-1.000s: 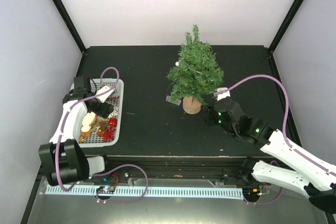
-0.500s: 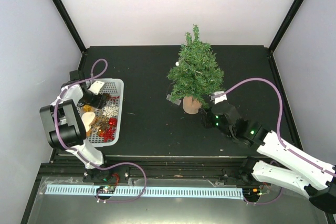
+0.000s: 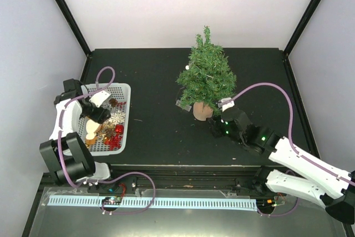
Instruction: Decorate the small christmas tree
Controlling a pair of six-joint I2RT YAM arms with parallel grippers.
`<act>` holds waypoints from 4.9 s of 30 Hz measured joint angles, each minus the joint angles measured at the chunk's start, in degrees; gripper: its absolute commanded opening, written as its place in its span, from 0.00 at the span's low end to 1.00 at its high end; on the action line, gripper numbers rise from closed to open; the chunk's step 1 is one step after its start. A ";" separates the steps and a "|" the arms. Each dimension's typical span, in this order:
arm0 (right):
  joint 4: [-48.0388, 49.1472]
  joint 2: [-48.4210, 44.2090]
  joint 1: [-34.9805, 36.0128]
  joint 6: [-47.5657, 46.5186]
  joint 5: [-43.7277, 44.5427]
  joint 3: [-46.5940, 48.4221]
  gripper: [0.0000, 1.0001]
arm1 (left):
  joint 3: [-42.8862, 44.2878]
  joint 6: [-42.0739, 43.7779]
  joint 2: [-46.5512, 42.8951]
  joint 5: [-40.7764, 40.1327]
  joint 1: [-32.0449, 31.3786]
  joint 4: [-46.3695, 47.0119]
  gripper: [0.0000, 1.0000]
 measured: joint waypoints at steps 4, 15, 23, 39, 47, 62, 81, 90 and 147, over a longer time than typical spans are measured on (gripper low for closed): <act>-1.95 1.86 0.00 -0.76 -2.71 1.49 0.54 | -0.92 5.49 -2.05 -0.55 1.22 -3.74 0.72; -4.85 9.46 0.00 -1.18 -8.04 5.88 0.54 | -3.52 14.62 2.36 2.27 1.42 -10.75 0.55; -6.38 10.60 0.00 -0.85 -9.16 7.26 0.54 | -0.26 17.46 11.21 8.76 1.09 -15.08 0.50; -7.45 10.71 0.00 0.59 -9.09 7.98 0.54 | 3.91 17.51 20.33 9.46 0.87 -15.89 0.34; -7.56 10.71 0.00 0.76 -8.66 8.31 0.54 | 4.28 17.40 22.80 9.90 0.68 -17.42 0.20; -8.48 8.13 0.00 1.46 -6.80 8.31 0.54 | 14.88 16.48 18.18 10.71 0.48 -23.34 0.01; -14.99 -0.55 -0.15 2.03 9.53 11.82 0.54 | 57.96 -2.08 9.97 15.78 -35.15 -32.30 0.02; -16.15 -2.12 -0.22 2.27 11.93 11.82 0.55 | 72.89 -9.68 23.41 12.59 -48.72 -28.26 0.02; -16.81 -6.78 -0.81 4.72 11.91 8.24 0.55 | 63.41 -17.40 21.77 -0.26 -55.58 -16.74 0.72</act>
